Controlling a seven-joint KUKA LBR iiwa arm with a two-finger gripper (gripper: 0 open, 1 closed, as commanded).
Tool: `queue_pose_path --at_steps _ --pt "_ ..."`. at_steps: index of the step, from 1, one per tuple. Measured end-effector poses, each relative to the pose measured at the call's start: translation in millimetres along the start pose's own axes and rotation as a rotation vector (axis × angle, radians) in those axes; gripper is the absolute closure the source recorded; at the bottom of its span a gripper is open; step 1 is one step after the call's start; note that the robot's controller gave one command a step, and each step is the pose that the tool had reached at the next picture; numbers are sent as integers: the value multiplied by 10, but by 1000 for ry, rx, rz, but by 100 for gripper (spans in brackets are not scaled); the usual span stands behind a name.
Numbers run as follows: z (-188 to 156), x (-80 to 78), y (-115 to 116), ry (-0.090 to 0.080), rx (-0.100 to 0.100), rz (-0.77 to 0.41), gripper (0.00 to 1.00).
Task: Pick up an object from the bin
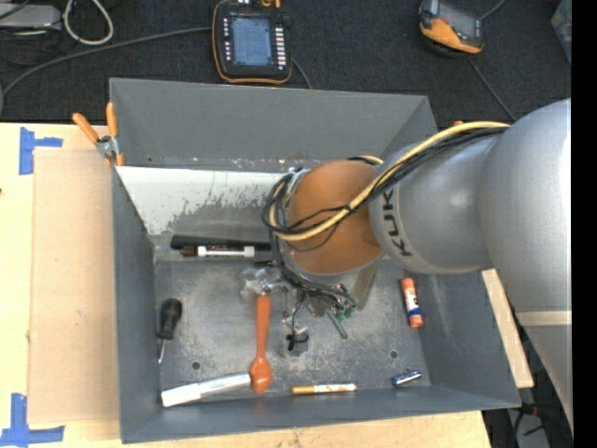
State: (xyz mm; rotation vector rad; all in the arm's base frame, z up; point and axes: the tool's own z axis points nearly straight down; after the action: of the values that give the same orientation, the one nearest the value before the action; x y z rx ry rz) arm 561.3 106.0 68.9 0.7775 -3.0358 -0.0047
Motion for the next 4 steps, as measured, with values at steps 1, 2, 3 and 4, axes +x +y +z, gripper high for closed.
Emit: queue_pose_path --at_steps 1,2,3,4 --pt "-392 -9 -47 -9 4 -129 0" --pt "-302 -222 68 -1 -3 -327 0" --pt "-3 -99 204 -5 1 -364 0" --pt "-12 -185 200 -8 0 -538 100"
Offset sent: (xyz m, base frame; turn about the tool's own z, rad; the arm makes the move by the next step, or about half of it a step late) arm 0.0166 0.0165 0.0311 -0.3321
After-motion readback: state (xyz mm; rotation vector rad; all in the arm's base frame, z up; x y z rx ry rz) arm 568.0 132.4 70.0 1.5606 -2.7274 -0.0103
